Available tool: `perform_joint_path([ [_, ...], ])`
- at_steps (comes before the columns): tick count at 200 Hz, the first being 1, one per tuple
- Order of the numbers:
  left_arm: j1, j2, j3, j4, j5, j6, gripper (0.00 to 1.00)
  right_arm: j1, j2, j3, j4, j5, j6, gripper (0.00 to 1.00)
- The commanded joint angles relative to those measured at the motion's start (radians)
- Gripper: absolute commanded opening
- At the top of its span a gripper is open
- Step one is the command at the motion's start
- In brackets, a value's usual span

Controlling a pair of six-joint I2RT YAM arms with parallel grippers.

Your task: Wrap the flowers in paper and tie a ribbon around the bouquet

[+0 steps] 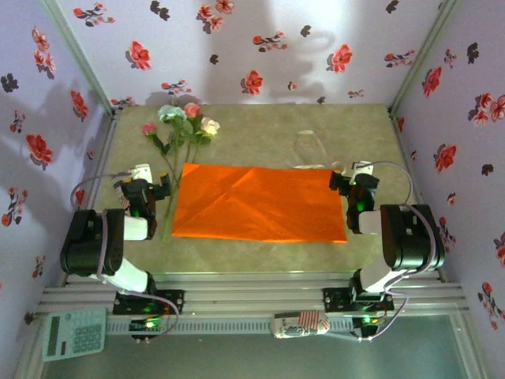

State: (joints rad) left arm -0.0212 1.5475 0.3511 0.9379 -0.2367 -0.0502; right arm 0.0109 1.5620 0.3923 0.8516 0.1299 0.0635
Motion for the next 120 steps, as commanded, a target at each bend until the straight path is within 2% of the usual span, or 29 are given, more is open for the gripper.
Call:
perform_joint_path([
  [1, 0.006, -0.006, 0.02, -0.007, -0.03, -0.013, 1.0, -0.006, -0.004, 0.004, 0.017, -0.006, 0.021, 0.99],
  [120, 0.006, -0.008, 0.005, 0.02, -0.029, -0.013, 1.0, -0.005, -0.013, -0.011, 0.038, 0.014, 0.024, 0.99],
])
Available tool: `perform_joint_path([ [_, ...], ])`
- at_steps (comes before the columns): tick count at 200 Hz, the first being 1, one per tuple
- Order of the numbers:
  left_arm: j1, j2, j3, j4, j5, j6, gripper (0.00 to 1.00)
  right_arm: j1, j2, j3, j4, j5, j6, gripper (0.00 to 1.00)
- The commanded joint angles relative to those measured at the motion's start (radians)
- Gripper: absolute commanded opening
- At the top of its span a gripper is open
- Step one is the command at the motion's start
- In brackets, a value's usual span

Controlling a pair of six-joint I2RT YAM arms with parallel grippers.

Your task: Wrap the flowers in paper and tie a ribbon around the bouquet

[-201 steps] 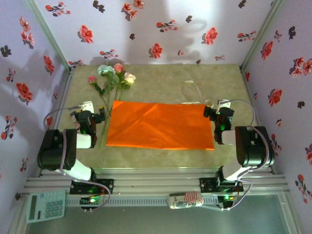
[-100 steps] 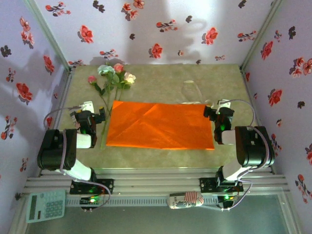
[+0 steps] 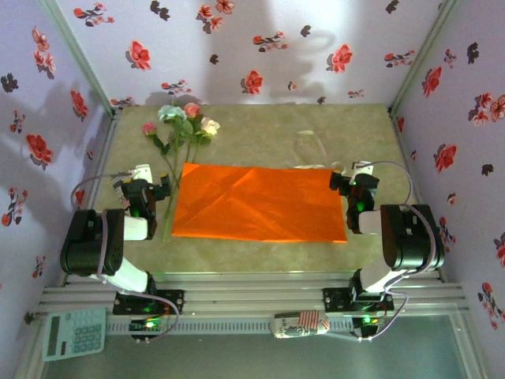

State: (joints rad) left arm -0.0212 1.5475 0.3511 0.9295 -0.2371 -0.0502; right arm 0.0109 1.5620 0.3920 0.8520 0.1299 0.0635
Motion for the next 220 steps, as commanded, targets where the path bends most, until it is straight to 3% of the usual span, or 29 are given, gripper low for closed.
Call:
perform_joint_path([
  [1, 0.006, -0.009, 0.004, 0.031, -0.029, -0.012, 1.0, -0.005, -0.014, -0.012, 0.041, 0.016, 0.026, 0.99],
  [23, -0.016, -0.08, -0.018, 0.016, -0.067, 0.006, 1.0, -0.002, -0.092, -0.053, 0.057, 0.086, 0.039, 0.99],
  [55, -0.098, -0.298, 0.015, -0.153, -0.182, 0.07, 1.0, 0.039, -0.335, 0.019, -0.228, 0.197, 0.019, 0.99],
  [66, -0.132, -0.365, 0.035, -0.135, -0.208, 0.082, 1.0, 0.073, -0.403, 0.08, -0.298, 0.311, -0.013, 0.99],
  [73, -0.164, -0.395, 0.09, -0.191, -0.296, 0.012, 1.0, 0.085, -0.427, 0.127, -0.355, 0.366, 0.002, 0.99],
  [79, -0.181, -0.426, 0.18, -0.381, -0.331, -0.127, 1.0, 0.087, -0.44, 0.191, -0.446, 0.411, 0.074, 0.99],
  [85, -0.178, -0.453, 0.299, -0.658, -0.259, -0.271, 1.0, 0.082, -0.445, 0.268, -0.578, 0.464, 0.223, 0.99],
  [94, -0.166, -0.445, 0.461, -0.955, -0.108, -0.412, 1.0, 0.063, -0.444, 0.411, -0.948, 0.451, 0.509, 0.99],
  [104, -0.138, -0.366, 0.536, -0.975, 0.112, -0.535, 1.0, 0.055, -0.42, 0.522, -1.21, 0.415, 0.742, 0.99],
  [110, -0.12, -0.294, 0.591, -0.978, 0.274, -0.608, 1.0, 0.043, -0.403, 0.55, -1.227, 0.277, 0.738, 0.98],
  [116, -0.126, -0.208, 0.669, -1.016, 0.393, -0.649, 1.0, 0.045, -0.385, 0.572, -1.234, 0.139, 0.703, 0.9],
  [121, -0.154, -0.138, 0.746, -1.073, 0.455, -0.651, 1.0, 0.062, -0.367, 0.601, -1.302, 0.101, 0.726, 0.82],
  [132, -0.258, -0.014, 0.888, -1.194, 0.473, -0.609, 1.0, 0.146, -0.334, 0.67, -1.5, 0.147, 0.831, 0.72],
  [141, -0.339, 0.073, 0.958, -1.233, 0.483, -0.593, 0.96, 0.212, -0.321, 0.67, -1.562, 0.144, 0.888, 0.68],
  [158, -0.442, 0.22, 1.044, -1.249, 0.556, -0.631, 0.76, 0.282, -0.305, 0.628, -1.605, 0.087, 0.976, 0.65],
  [187, -0.559, 0.438, 1.174, -1.311, 0.647, -0.662, 0.42, 0.275, -0.308, 0.523, -1.569, -0.045, 1.075, 0.63],
  [220, -0.611, 0.577, 1.22, -1.368, 0.654, -0.683, 0.25, 0.25, -0.313, 0.487, -1.625, -0.15, 1.07, 0.69],
])
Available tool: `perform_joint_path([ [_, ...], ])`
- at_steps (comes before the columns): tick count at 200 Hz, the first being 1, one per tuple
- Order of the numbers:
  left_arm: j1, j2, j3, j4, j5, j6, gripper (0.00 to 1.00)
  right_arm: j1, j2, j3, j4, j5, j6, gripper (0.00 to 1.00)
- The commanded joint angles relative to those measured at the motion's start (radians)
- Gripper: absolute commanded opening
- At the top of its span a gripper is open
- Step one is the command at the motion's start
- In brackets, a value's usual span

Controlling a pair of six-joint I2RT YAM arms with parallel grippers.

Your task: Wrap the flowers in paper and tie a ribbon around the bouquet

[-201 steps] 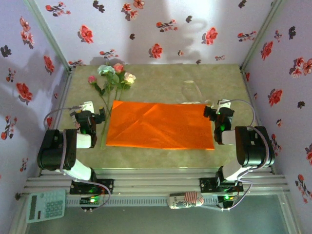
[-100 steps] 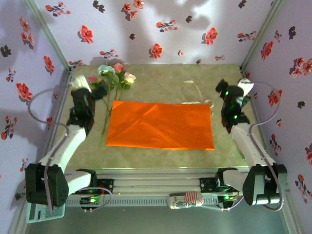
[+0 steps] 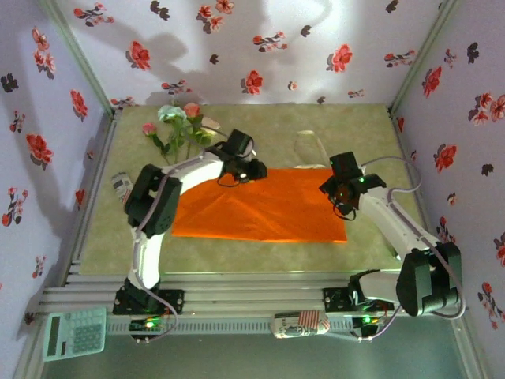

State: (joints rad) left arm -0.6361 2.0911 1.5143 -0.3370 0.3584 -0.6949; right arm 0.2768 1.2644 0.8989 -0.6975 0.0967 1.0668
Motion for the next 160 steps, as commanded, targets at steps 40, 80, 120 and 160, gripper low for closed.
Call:
perform_joint_path([
  [40, 0.084, 0.093, -0.005, -0.068, -0.038, -0.109, 0.14, -0.015, -0.007, -0.131, -0.004, -0.244, 0.094, 0.8],
  [80, 0.194, 0.086, -0.113, 0.088, -0.059, -0.295, 0.06, -0.012, 0.006, -0.133, 0.004, -0.287, 0.073, 0.79],
  [120, 0.183, 0.088, -0.109, 0.137, -0.015, -0.323, 0.05, -0.009, 0.037, -0.251, 0.289, -0.373, 0.147, 0.77],
  [160, 0.182, 0.068, -0.144, 0.15, -0.007, -0.327, 0.04, -0.013, 0.152, -0.215, 0.457, -0.361, 0.137, 0.7],
])
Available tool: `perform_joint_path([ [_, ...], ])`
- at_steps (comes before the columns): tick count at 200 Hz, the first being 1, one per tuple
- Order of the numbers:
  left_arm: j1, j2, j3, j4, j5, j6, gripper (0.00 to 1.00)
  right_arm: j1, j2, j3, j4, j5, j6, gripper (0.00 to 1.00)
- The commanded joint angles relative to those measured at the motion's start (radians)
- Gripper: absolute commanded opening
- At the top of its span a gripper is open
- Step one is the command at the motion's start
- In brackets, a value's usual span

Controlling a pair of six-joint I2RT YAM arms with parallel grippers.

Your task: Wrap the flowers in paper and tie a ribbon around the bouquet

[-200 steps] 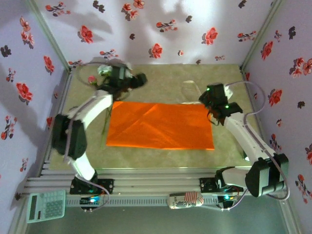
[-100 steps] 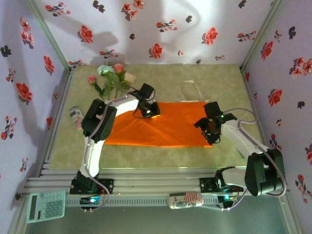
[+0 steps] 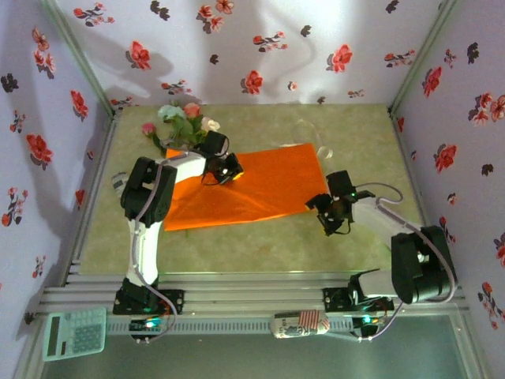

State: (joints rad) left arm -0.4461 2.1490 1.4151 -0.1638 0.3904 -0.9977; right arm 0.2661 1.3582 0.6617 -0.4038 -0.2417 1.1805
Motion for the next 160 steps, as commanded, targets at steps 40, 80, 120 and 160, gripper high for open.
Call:
perform_joint_path([
  [40, -0.013, 0.009, -0.05, -0.016, -0.019, -0.017, 0.03, -0.008, 0.207, 0.029, 0.3, -0.04, 0.044, 0.53],
  [80, -0.018, -0.009, -0.033, -0.036, -0.018, -0.001, 0.02, -0.022, 0.253, 0.027, 0.386, 0.025, 0.031, 0.32],
  [120, -0.025, -0.061, -0.027, -0.059, -0.015, 0.013, 0.04, -0.024, 0.211, 0.048, 0.352, 0.145, -0.037, 0.09],
  [160, -0.03, -0.159, -0.028, -0.094, -0.019, 0.04, 0.27, -0.013, 0.044, 0.059, 0.245, 0.253, -0.127, 0.0],
])
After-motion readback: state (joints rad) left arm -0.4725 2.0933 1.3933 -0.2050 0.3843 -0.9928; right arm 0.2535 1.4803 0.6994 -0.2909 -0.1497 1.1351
